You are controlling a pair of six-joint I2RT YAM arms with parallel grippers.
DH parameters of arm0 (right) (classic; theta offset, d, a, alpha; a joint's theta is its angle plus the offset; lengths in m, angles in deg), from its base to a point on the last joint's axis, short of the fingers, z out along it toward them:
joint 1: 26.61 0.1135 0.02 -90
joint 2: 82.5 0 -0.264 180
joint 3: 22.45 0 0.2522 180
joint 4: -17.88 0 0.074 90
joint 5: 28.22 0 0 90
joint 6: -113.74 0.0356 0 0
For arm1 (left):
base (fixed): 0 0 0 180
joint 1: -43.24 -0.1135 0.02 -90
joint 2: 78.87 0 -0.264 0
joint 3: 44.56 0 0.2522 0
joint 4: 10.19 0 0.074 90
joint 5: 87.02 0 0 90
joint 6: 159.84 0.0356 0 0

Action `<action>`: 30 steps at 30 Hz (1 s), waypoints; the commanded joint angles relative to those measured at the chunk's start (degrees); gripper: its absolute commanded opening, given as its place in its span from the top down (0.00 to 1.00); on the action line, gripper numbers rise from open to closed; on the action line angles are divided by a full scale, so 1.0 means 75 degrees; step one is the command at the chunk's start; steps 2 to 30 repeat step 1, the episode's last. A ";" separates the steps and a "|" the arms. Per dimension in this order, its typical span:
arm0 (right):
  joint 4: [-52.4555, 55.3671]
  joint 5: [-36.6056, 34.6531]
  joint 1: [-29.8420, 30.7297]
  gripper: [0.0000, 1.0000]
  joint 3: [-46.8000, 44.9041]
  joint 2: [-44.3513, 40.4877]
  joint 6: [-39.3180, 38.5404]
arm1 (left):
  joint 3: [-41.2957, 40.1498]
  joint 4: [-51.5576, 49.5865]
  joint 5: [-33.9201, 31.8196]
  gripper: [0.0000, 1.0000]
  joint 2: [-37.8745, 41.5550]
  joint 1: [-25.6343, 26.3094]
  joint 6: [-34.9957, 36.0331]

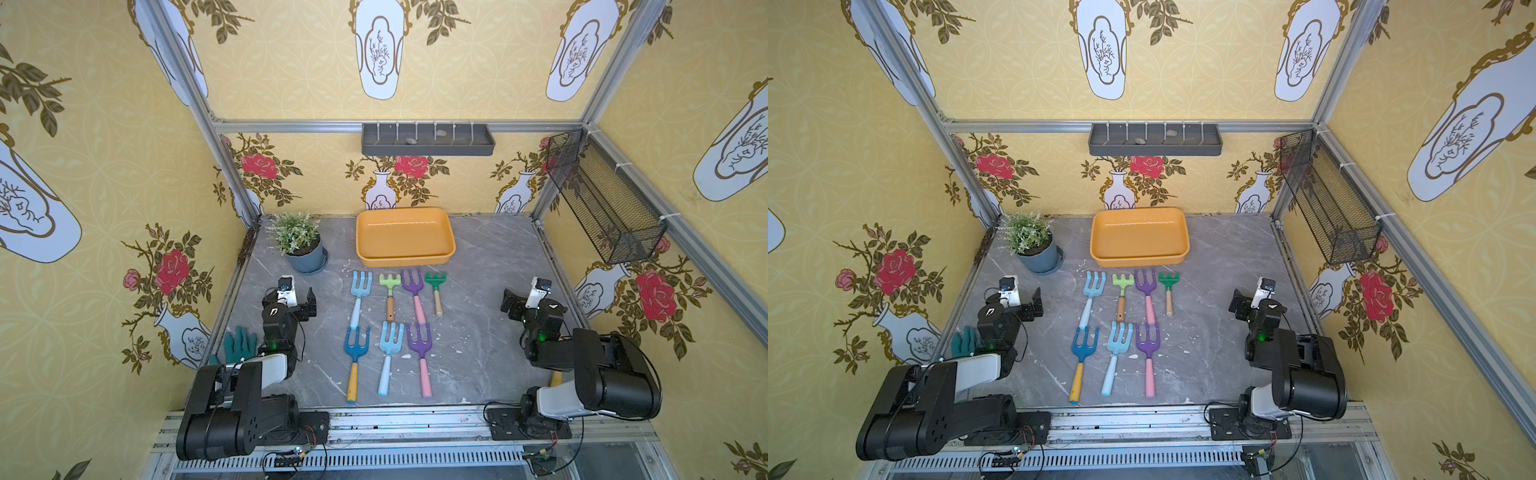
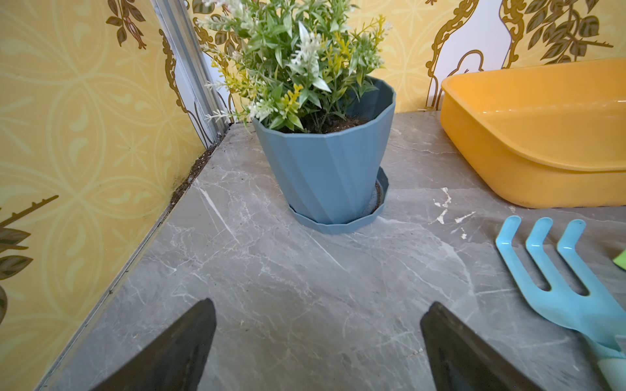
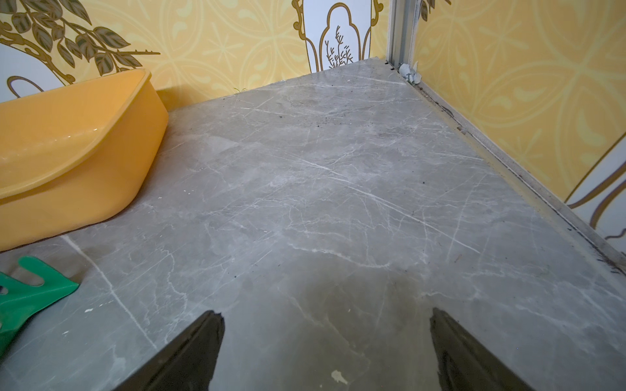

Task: Take the hand rake out of the storage box
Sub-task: Reset both arms

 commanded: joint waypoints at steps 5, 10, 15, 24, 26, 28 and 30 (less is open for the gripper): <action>-0.0445 -0.0101 0.0041 0.02 -0.0037 -0.0065 -0.0118 | 0.0006 0.0133 -0.0029 0.00 -0.0009 -0.0006 -0.0046; -0.0445 -0.0101 0.0041 0.02 -0.0037 -0.0065 -0.0118 | 0.0006 0.0133 -0.0029 0.00 -0.0009 -0.0006 -0.0046; -0.0445 -0.0101 0.0041 0.02 -0.0037 -0.0065 -0.0118 | 0.0006 0.0133 -0.0029 0.00 -0.0009 -0.0006 -0.0046; -0.0445 -0.0101 0.0041 0.02 -0.0037 -0.0065 -0.0118 | 0.0006 0.0133 -0.0029 0.00 -0.0009 -0.0006 -0.0046; -0.0445 -0.0101 0.0041 0.02 -0.0037 -0.0065 -0.0118 | 0.0006 0.0133 -0.0029 0.00 -0.0009 -0.0006 -0.0046; -0.0445 -0.0101 0.0041 0.02 -0.0037 -0.0065 -0.0118 | 0.0006 0.0133 -0.0029 0.00 -0.0009 -0.0006 -0.0046; -0.0445 -0.0101 0.0041 0.02 -0.0037 -0.0065 -0.0118 | 0.0006 0.0133 -0.0029 0.00 -0.0009 -0.0006 -0.0046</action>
